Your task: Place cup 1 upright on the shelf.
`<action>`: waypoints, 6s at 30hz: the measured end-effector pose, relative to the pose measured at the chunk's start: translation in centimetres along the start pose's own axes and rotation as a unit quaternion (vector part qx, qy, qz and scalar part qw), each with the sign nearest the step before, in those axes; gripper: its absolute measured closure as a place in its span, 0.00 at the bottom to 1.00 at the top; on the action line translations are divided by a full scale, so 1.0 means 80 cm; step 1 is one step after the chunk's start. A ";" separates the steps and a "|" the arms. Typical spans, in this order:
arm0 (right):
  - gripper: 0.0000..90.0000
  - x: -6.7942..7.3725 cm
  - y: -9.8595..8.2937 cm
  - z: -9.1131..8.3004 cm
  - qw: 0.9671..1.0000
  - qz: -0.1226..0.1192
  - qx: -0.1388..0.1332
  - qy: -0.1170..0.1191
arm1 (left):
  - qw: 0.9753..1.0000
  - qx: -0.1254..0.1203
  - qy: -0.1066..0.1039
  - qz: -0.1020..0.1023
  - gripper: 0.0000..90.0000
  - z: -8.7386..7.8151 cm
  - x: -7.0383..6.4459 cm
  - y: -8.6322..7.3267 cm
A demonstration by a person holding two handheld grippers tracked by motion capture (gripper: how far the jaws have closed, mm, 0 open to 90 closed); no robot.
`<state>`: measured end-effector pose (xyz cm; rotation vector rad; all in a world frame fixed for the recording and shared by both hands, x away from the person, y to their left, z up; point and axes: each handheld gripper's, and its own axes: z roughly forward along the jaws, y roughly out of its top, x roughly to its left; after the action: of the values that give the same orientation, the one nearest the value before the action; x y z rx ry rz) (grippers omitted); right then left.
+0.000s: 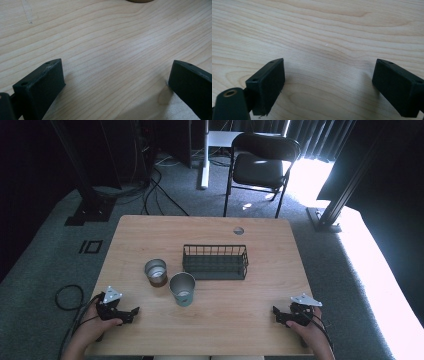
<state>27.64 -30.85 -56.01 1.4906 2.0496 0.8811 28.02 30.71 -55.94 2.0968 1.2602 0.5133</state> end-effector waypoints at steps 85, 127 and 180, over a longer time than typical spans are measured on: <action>0.14 0.188 0.088 0.046 0.957 -0.170 -0.067 0.227 | 1.000 0.000 0.000 0.000 0.01 0.000 0.000 0.000; 0.14 0.299 0.137 0.082 0.919 -0.203 -0.139 0.309 | 1.000 0.000 0.000 0.000 0.01 0.000 0.000 0.000; 0.16 0.311 0.230 0.017 0.908 -0.188 -0.215 0.307 | 1.000 0.001 0.000 0.000 0.01 0.000 0.000 0.000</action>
<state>32.93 -3.05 -43.46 0.5842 2.2297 1.6435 28.02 30.72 -55.92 2.0982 1.2605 0.5132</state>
